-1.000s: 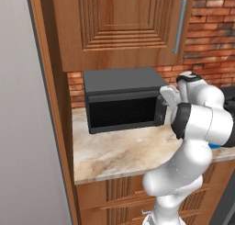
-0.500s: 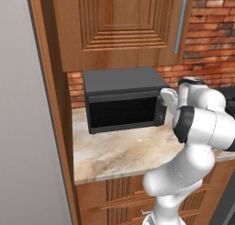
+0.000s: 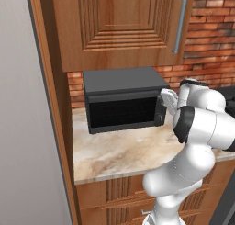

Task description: Pull the toaster oven rack outwards. Pick up the baguette from the plate and place it on the toaster oven rack. Close the toaster oven door fully and set the temperature to the lowest setting.

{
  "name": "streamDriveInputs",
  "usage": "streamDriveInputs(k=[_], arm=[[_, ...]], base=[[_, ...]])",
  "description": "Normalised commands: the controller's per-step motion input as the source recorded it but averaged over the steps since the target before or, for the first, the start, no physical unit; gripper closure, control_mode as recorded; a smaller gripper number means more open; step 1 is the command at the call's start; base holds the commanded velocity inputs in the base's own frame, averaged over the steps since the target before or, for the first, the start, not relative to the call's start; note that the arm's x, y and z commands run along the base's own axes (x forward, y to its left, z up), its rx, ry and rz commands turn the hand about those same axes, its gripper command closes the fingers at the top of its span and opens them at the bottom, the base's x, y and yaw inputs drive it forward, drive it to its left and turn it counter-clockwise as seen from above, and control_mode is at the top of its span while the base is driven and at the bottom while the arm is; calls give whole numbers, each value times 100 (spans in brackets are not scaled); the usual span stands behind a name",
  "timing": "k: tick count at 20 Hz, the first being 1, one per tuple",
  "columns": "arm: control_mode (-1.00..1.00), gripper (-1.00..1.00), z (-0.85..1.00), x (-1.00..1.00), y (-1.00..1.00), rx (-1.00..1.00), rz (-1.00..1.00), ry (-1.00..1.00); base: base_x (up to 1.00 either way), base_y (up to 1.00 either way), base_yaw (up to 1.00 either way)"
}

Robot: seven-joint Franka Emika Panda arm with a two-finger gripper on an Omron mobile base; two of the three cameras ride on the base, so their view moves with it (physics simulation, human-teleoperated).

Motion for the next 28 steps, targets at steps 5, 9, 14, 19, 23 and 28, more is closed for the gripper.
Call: streamDriveInputs(k=[5,9,14,19,23,28], arm=[[-100,100,0,37,16,-27,3,-23],[-100,100,-1,28,22,-38,1,-30],[-100,100,-1,25,21,-50,1,-36],[-100,100,-3,19,19,-61,0,-39],[-100,100,-8,6,29,-65,0,-47],[-100,100,-13,10,28,-65,0,-47]], base=[[0,0,0],[0,0,0],[0,0,0],[0,0,0],[0,0,0],[0,0,0]])
